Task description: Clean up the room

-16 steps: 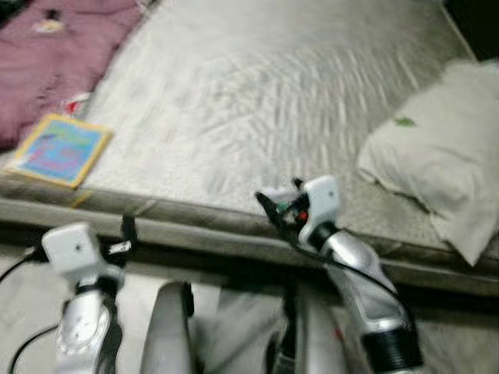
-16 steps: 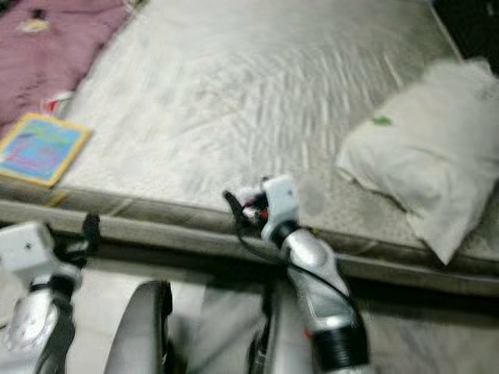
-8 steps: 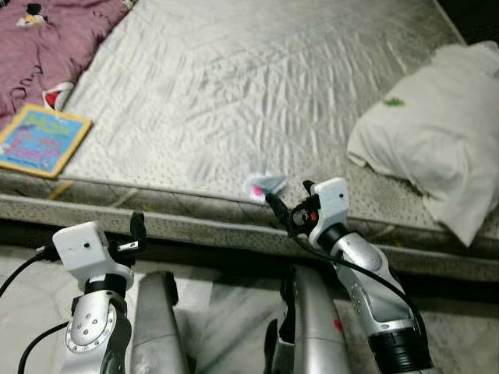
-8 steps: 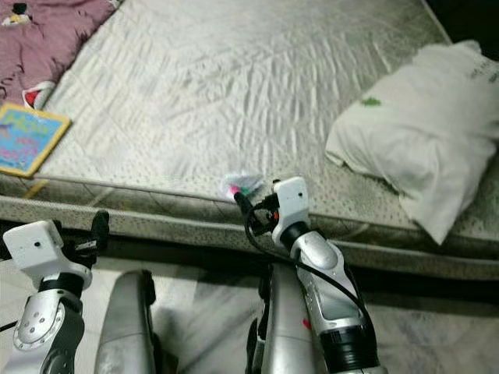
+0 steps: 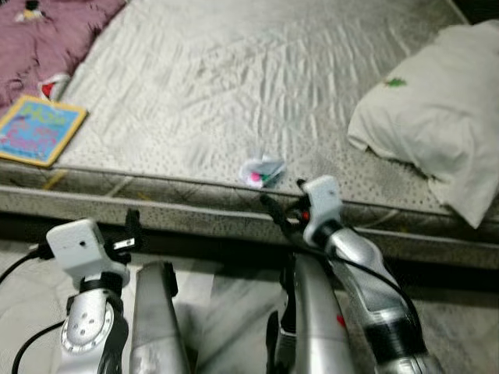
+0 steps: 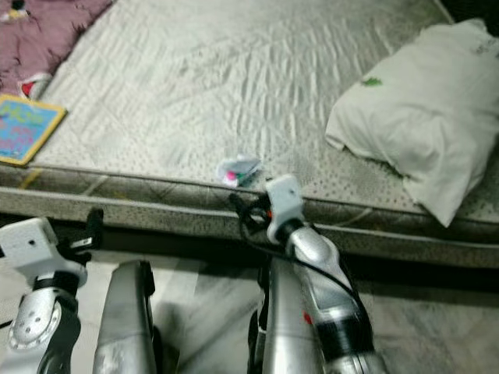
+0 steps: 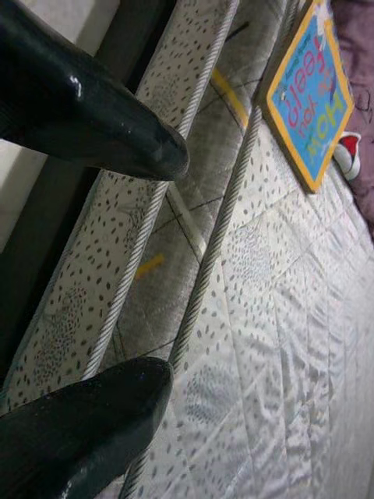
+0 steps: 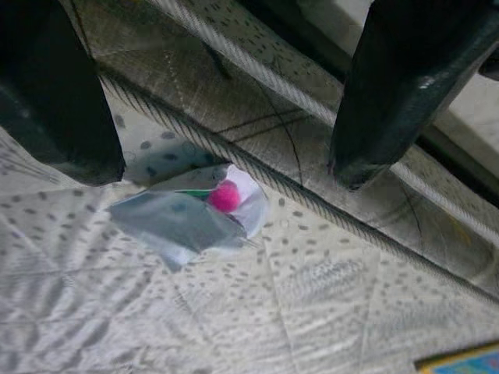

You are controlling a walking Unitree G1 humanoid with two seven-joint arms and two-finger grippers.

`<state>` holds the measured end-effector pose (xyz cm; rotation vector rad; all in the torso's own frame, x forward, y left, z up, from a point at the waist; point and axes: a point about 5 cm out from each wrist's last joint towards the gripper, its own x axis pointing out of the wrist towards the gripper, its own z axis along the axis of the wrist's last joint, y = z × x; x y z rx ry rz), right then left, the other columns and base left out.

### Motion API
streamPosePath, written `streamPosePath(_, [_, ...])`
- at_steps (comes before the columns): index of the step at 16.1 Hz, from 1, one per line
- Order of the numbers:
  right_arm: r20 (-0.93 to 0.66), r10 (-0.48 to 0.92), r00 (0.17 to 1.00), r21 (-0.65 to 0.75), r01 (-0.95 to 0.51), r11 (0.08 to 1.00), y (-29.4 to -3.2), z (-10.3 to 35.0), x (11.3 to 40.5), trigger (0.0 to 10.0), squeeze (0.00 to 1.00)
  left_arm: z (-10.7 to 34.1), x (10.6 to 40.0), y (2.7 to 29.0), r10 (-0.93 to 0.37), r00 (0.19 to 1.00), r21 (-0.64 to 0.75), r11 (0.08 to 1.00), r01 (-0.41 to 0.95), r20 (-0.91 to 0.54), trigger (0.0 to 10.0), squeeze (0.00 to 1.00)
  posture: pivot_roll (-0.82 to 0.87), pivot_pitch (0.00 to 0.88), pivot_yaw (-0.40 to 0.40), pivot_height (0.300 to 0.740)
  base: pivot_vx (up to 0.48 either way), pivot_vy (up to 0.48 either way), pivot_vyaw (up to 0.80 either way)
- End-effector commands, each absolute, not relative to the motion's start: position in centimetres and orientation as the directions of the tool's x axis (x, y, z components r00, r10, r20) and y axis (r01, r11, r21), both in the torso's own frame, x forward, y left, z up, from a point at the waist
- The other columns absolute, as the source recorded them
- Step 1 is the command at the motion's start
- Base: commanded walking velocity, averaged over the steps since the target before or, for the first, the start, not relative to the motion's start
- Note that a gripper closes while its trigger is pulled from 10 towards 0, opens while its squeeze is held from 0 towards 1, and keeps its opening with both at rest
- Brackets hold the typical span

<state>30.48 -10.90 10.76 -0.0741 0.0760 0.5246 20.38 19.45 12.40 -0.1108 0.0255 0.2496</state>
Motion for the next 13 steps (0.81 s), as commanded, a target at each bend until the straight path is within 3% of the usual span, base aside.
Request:
streamPosePath(1, [-0.102, 0.508, 0.856, -0.067, -0.515, 0.854, -10.3, 10.6, 31.3, 10.0, 0.0, 12.8, 19.4, 19.7, 0.269, 0.962, -0.077, 0.959, -0.272, -0.046, 10.0, 0.0, 0.22, 0.214, -0.067, 0.489, 0.0, 0.0, 0.0])
streamPosePath(7, [-0.113, 0.453, 0.885, -0.1, -0.463, 0.881, -7.8, 11.7, 35.8, 10.0, 0.0, 13.6, 17.0, 20.4, 0.288, 0.956, -0.05, 0.956, -0.29, -0.048, 10.0, 0.0, 0.32, 0.248, -0.061, 0.489, 0.0, 0.0, 0.0])
streamPosePath(13, [-0.055, 0.334, 0.941, -0.103, -0.338, 0.935, -8.0, 12.9, 37.3, 10.0, 0.0, 14.1, 16.5, 20.4, 0.301, 0.952, -0.029, 0.953, -0.303, -0.05, 10.0, 0.0, 0.35, 0.257, -0.055, 0.489, 0.0, 0.0, 0.0])
